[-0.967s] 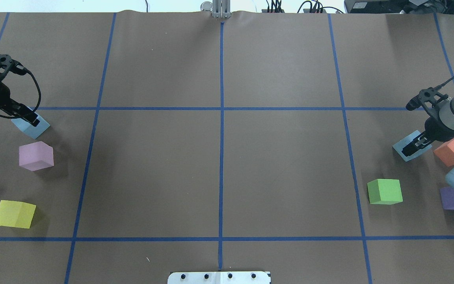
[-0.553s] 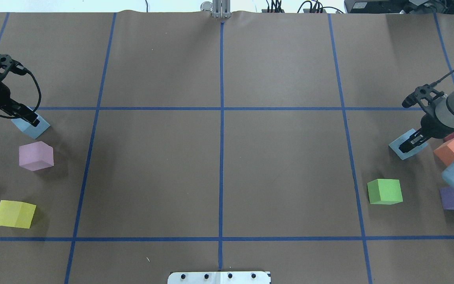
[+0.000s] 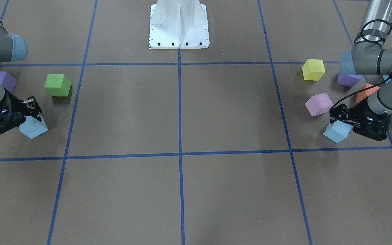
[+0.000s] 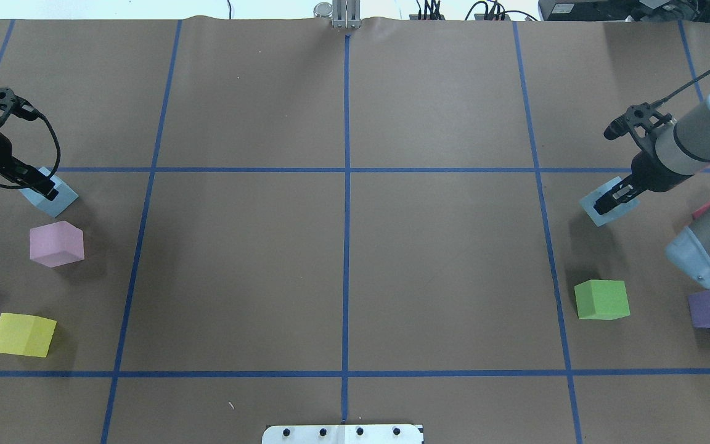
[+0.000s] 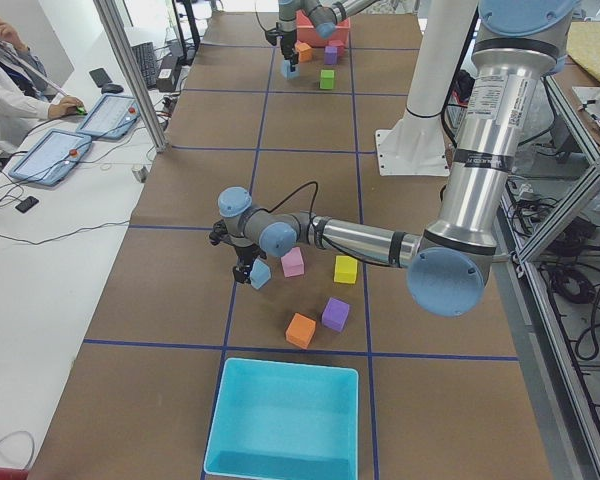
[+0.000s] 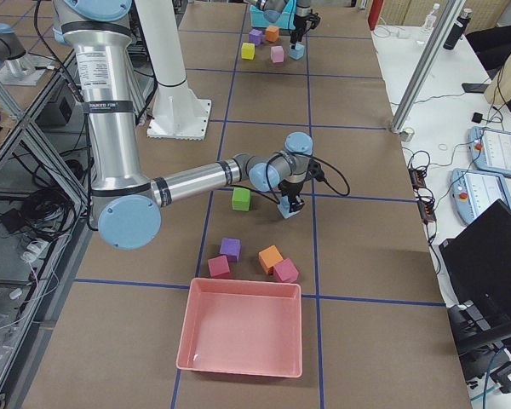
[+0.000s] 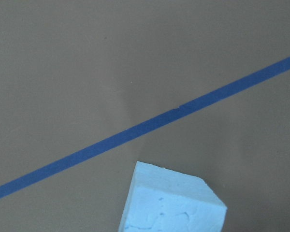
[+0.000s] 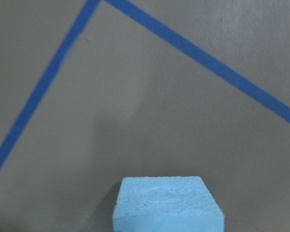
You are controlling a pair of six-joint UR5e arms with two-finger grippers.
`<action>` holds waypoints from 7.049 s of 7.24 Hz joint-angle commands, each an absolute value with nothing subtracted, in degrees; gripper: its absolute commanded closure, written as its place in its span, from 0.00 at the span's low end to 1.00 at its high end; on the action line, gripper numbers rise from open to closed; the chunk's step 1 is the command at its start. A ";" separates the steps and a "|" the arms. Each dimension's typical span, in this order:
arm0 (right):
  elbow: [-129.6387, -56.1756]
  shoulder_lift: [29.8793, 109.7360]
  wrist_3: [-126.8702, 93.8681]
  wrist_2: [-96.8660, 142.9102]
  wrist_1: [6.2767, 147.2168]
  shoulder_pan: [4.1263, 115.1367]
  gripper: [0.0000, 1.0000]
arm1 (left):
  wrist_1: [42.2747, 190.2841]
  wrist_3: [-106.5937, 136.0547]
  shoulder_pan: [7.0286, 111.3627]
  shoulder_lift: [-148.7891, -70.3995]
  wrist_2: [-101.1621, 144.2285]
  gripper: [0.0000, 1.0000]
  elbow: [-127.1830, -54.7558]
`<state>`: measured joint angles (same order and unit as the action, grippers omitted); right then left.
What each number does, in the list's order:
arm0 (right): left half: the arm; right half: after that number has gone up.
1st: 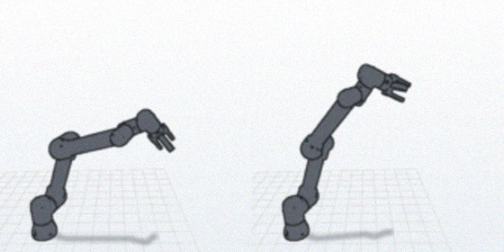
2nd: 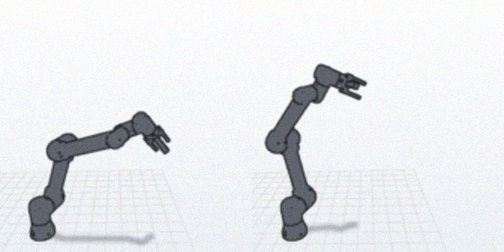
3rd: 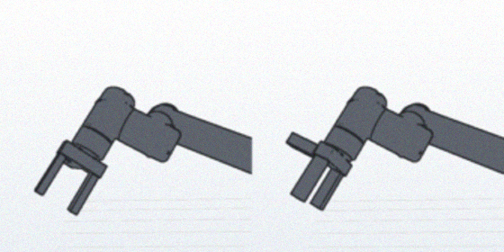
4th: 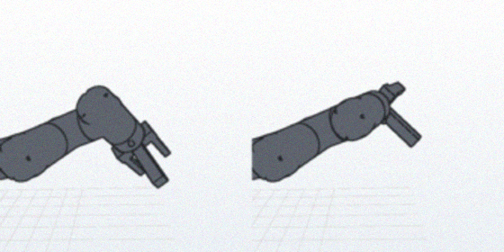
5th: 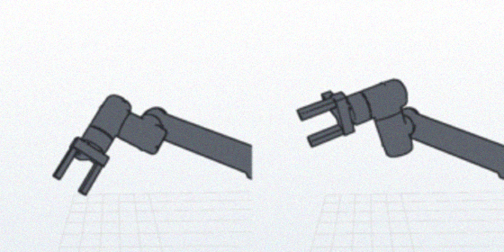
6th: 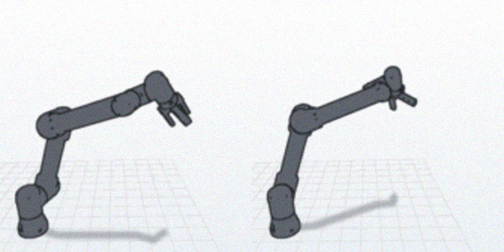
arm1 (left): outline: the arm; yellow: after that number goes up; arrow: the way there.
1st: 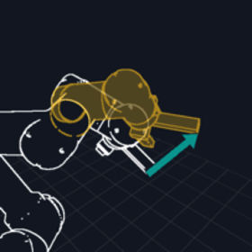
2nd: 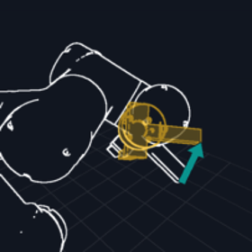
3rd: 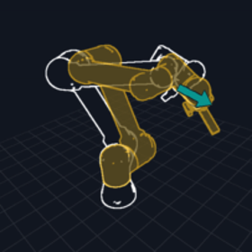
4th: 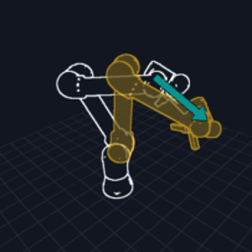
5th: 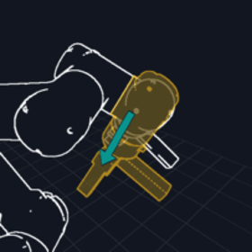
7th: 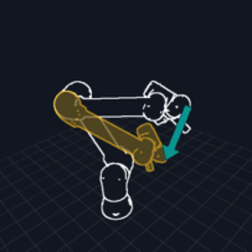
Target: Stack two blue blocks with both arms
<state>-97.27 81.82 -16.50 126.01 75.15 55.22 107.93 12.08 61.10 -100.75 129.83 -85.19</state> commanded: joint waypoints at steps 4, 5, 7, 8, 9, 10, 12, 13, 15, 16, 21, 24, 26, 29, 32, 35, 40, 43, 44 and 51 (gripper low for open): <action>-99.49 66.03 -38.46 125.16 86.30 48.27 0.42 | 107.93 11.95 59.42 -101.51 129.81 0.08 -84.46; -99.32 64.70 -40.93 124.90 86.31 47.56 0.42 | 107.84 11.95 58.72 -101.69 129.81 0.13 -84.29; -98.62 61.54 -48.12 123.41 86.40 45.45 0.42 | 107.84 11.95 58.36 -103.35 129.81 0.22 -82.63; -97.74 58.91 -53.73 120.96 86.40 43.26 0.42 | 107.75 12.04 58.36 -104.14 129.90 0.32 -82.27; -95.73 55.41 -57.44 118.76 86.40 41.07 0.42 | 107.23 12.13 58.36 -104.41 130.25 0.40 -82.61; -93.89 52.85 -59.48 117.52 86.40 39.48 0.42 | 106.62 12.48 58.62 -104.50 130.51 0.45 -83.05; -90.64 48.72 -61.86 115.67 86.31 37.45 0.42 | 94.83 14.57 59.15 -109.39 130.60 0.46 -86.89; -87.57 46.17 -62.57 114.97 86.05 36.75 0.42 | 87.79 17.64 59.15 -111.34 130.61 0.46 -91.01; -82.12 42.56 -63.54 112.95 85.52 35.43 0.42 | 85.34 32.26 58.63 -116.17 130.69 0.46 -92.55; -80.52 41.32 -63.63 111.72 85.34 34.55 0.42 | 85.34 37.82 58.28 -117.76 130.78 0.46 -92.64; -73.04 38.50 -64.42 110.92 77.78 32.96 0.42 | 86.13 56.68 52.48 -124.98 132.01 0.46 -92.29; -73.04 38.58 -64.77 110.92 77.78 32.70 0.07 | 86.22 59.75 50.55 -126.46 131.92 0.46 -92.46; -73.65 38.85 -64.08 111.27 77.70 33.39 0.00 | 86.22 61.42 49.84 -127.61 131.75 0.46 -92.20; -76.27 40.33 -62.94 114.76 77.87 38.47 0.00 | 86.22 64.33 47.03 -132.78 129.66 0.46 -88.96; -79.19 45.43 -53.55 118.04 78.14 44.02 0.00 | 89.27 66.53 42.82 -140.26 123.00 0.46 -81.85; -79.28 47.54 -50.90 118.74 77.96 46.05 0.00 | 91.93 66.71 39.92 -141.76 120.43 0.44 -80.77; -79.28 49.04 -48.16 118.56 77.70 46.76 0.00 | 93.60 67.41 37.35 -145.90 117.60 0.43 -76.30; -79.28 49.13 -48.16 118.56 77.70 46.76 0.00 | 96.32 67.50 36.74 -146.34 117.07 0.42 -74.27; -79.28 49.13 -48.16 118.48 77.70 46.76 0.00 | 96.33 67.50 36.74 -146.34 116.72 0.41 -74.27; -83.03 51.40 -45.29 119.96 77.69 50.68 0.00 | 95.72 66.80 38.48 -145.73 116.98 0.01 -77.33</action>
<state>-80.60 49.80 -47.46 118.92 77.63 47.99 96.08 67.13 37.28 -146.02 116.55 -75.87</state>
